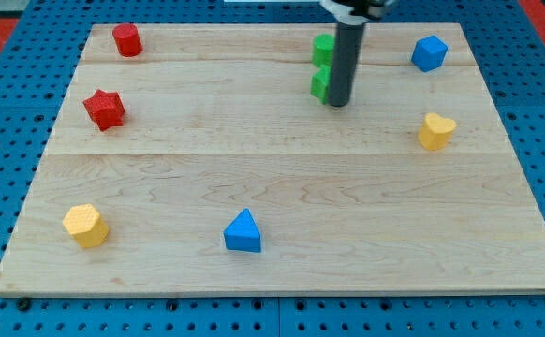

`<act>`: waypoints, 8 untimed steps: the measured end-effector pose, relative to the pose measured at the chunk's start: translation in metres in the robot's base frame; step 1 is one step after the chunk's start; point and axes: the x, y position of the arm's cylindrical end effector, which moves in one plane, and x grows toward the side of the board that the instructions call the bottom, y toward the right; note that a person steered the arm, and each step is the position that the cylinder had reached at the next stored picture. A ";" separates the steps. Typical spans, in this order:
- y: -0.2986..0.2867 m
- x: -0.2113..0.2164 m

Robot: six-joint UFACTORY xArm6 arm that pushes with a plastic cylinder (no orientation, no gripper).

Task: Move the cube to the top left of the traingle

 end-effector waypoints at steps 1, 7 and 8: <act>-0.012 -0.001; 0.241 -0.087; 0.220 -0.103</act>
